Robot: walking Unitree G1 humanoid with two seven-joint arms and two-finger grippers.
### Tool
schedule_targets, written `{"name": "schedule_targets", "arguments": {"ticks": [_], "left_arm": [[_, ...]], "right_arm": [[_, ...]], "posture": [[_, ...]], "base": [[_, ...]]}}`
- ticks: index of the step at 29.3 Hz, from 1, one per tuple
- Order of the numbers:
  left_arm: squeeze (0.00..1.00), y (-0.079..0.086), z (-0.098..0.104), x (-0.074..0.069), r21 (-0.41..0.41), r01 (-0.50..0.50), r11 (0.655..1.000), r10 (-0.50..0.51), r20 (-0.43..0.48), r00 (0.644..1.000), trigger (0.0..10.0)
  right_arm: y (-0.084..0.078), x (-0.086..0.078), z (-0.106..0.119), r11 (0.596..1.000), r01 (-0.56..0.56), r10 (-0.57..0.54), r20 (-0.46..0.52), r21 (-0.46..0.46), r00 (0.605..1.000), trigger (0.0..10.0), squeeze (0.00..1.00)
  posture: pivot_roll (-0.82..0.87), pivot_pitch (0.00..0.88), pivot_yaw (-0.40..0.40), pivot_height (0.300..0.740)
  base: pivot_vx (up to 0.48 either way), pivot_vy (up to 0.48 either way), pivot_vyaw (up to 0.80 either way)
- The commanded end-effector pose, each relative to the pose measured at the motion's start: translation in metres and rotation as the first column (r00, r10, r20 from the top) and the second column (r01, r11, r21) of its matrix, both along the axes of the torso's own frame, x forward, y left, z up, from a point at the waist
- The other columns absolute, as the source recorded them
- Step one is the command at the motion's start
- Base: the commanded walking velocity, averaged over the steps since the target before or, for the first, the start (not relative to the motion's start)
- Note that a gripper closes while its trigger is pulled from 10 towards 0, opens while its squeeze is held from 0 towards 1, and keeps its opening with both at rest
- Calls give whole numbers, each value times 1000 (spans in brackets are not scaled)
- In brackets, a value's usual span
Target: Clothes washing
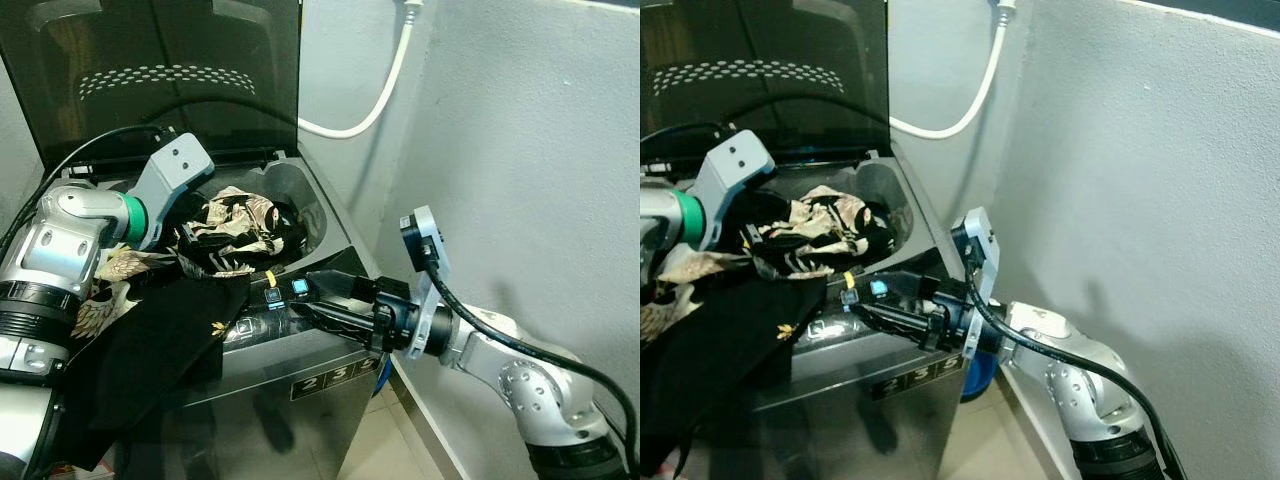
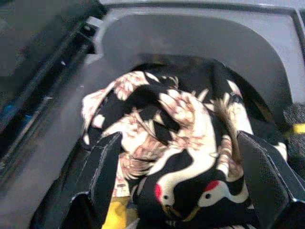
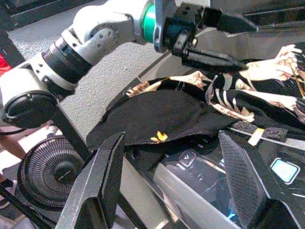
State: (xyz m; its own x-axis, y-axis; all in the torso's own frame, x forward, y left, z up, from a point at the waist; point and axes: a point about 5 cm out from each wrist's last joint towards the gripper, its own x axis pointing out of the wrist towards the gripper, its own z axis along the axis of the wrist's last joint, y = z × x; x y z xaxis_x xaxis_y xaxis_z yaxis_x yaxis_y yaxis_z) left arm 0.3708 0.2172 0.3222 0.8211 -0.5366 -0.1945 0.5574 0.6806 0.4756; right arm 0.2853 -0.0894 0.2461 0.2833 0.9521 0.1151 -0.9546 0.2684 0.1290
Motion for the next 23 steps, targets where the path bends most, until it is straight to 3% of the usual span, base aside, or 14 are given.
{"name": "schedule_targets", "arguments": {"ticks": [1,2,3,4,5,7,8,9,11,12,13,19,20,23], "left_arm": [[0,-8,16,-4,-54,44,998,-41,56,998,10000],[0,-24,31,-14,-179,190,965,-173,110,979,10000],[0,-38,44,-33,-287,379,880,-349,152,925,10000],[0,-38,44,-33,-287,379,880,-349,152,925,10000],[0,-47,50,-51,-327,526,785,-495,179,850,10000],[0,-47,50,-51,-327,526,785,-495,179,850,10000],[0,-46,44,-73,-293,608,738,-600,128,789,10000],[0,-46,44,-73,-293,608,738,-600,128,789,10000],[0,-32,24,-75,-175,528,831,-538,-7,843,10000],[0,-32,24,-75,-175,528,831,-538,-7,843,10000],[0,-21,15,-76,-115,478,871,-488,-90,868,10000],[0,-5,6,-82,-23,418,908,-415,-192,890,10000],[0,0,2,-89,23,410,912,-392,-245,886,10000],[0,1,-6,-107,37,433,901,-398,-328,857,10000]], "right_arm": [[0,-1,-4,1000,6,-6,-8,-20,1000,10000,0],[-1,0,-5,999,17,-18,-9,-27,1000,10000,0],[-3,1,-6,999,27,-28,-7,-38,1000,10000,0],[-3,1,-6,999,27,-28,-7,-38,1000,10000,0],[-3,1,-6,998,33,-33,-4,-48,999,10000,0],[-3,1,-6,998,33,-33,-4,-48,999,10000,0],[-4,-1,-7,997,45,-45,4,-58,999,10000,0],[-4,-1,-7,997,45,-45,4,-58,999,10000,0],[-7,-4,-8,996,65,-65,1,-54,998,10000,0],[-7,-4,-8,996,65,-65,1,-54,998,10000,0],[-9,-6,-9,996,73,-73,-1,-54,997,10000,0],[-11,-8,-11,995,81,-81,-3,-57,997,10000,0],[-11,-9,-11,995,84,-84,-4,-58,996,10000,0],[-11,-10,-12,995,86,-86,-4,-59,996,10000,0]], "posture": [[65,78,-13,740],[60,80,-15,740],[56,84,2,740],[56,84,2,740],[54,85,7,740],[54,85,7,740],[44,82,38,740],[44,82,38,740],[47,80,46,740],[47,80,46,740],[49,80,55,740],[51,79,62,740],[54,76,66,740],[60,73,70,740]], "base": [[0,0,0],[0,0,0],[0,0,0],[0,0,0],[0,0,0],[0,0,0],[0,0,0],[0,0,0],[0,0,0],[0,0,0],[0,0,0],[0,0,0],[0,0,0],[0,0,0]]}}
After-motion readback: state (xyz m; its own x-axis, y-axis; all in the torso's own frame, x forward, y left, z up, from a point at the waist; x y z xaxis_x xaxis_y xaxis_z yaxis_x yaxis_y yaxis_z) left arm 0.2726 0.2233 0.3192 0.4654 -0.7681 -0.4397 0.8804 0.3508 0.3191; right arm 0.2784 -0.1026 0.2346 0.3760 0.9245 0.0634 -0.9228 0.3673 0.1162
